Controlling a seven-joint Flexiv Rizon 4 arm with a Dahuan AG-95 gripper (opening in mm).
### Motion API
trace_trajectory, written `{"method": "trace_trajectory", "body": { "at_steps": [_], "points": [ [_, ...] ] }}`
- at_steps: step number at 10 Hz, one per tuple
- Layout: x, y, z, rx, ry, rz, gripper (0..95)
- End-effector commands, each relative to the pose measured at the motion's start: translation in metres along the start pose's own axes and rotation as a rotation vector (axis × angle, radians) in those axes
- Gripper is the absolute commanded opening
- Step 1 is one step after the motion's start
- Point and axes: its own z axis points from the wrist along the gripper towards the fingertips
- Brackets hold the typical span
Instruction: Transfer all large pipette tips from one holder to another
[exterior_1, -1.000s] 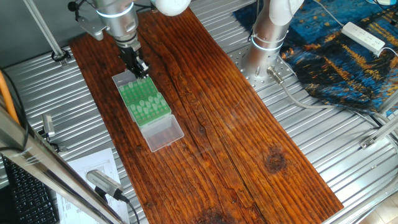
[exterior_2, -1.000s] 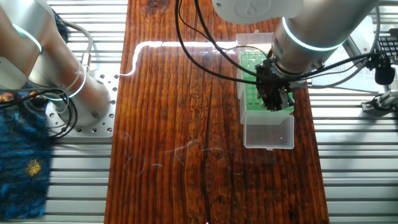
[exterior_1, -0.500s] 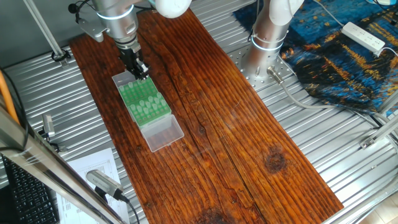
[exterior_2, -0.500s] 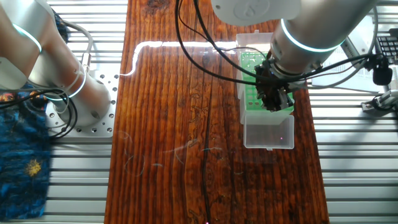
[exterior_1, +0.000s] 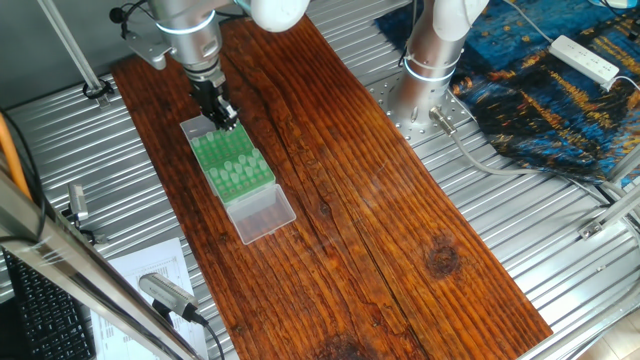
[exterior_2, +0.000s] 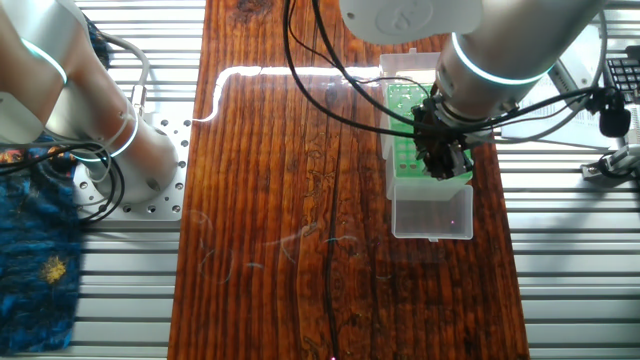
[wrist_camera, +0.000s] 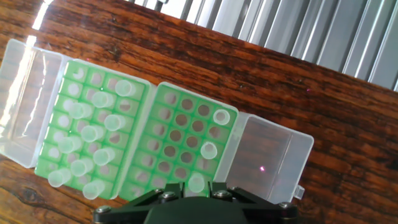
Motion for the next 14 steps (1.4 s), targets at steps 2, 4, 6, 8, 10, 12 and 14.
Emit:
{"method": "trace_trajectory", "body": {
  "at_steps": [2, 4, 6, 8, 10, 12, 14],
  "points": [
    [-0.001, 0.0, 0.0, 0.005, 0.007, -0.006, 19.0],
    [-0.001, 0.0, 0.0, 0.009, 0.009, -0.007, 19.0],
    [0.0, 0.0, 0.0, 0.008, 0.011, -0.007, 0.0],
    [0.001, 0.0, 0.0, 0.008, 0.012, -0.009, 0.0],
    [0.001, 0.0, 0.0, 0.007, 0.01, -0.009, 0.0],
    [0.002, 0.001, -0.007, 0.007, 0.013, -0.016, 0.0],
    [0.003, 0.002, -0.018, 0.007, 0.018, -0.032, 0.0]
  ]
}}
